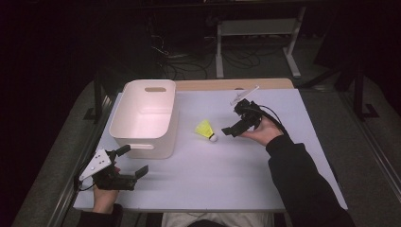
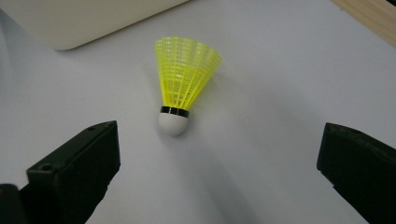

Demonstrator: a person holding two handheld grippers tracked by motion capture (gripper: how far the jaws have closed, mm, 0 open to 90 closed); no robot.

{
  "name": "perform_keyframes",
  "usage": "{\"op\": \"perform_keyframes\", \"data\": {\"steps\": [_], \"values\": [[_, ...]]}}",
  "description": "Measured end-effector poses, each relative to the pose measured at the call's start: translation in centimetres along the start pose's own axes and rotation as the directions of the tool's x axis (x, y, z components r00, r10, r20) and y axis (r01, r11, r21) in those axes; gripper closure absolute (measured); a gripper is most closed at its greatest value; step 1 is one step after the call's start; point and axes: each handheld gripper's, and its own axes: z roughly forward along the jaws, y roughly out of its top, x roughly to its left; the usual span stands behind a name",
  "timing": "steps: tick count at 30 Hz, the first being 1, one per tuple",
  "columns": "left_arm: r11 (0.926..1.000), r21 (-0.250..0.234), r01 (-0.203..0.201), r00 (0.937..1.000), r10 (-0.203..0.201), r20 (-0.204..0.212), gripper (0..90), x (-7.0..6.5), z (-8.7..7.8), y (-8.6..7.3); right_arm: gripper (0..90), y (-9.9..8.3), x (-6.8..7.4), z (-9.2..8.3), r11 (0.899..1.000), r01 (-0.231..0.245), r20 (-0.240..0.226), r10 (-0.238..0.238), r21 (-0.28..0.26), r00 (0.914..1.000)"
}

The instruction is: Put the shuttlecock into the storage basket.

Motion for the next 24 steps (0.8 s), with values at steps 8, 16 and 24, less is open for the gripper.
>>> {"op": "perform_keyframes", "data": {"steps": [8, 16, 24], "values": [[1.0000, -0.001, 0.000, 1.0000, 0.000, 0.001, 0.0, 0.0, 0.0, 0.0, 0.0, 0.4, 0.4, 1.0, 1.000, 0.011, -0.015, -0.011, 0.011, 0.9998], [1.0000, -0.002, 0.000, 1.0000, 0.000, 0.001, 0.0, 0.0, 0.0, 0.0, 0.0, 0.7, 0.5, 1.8, 1.000, 0.019, -0.028, -0.019, 0.019, 0.9994], [1.0000, 0.000, 0.000, 1.0000, 0.000, 0.003, 0.0, 0.0, 0.0, 0.0, 0.0, 0.7, 0.6, 3.0, 0.999, 0.028, -0.044, -0.026, 0.037, 0.9987]]}}
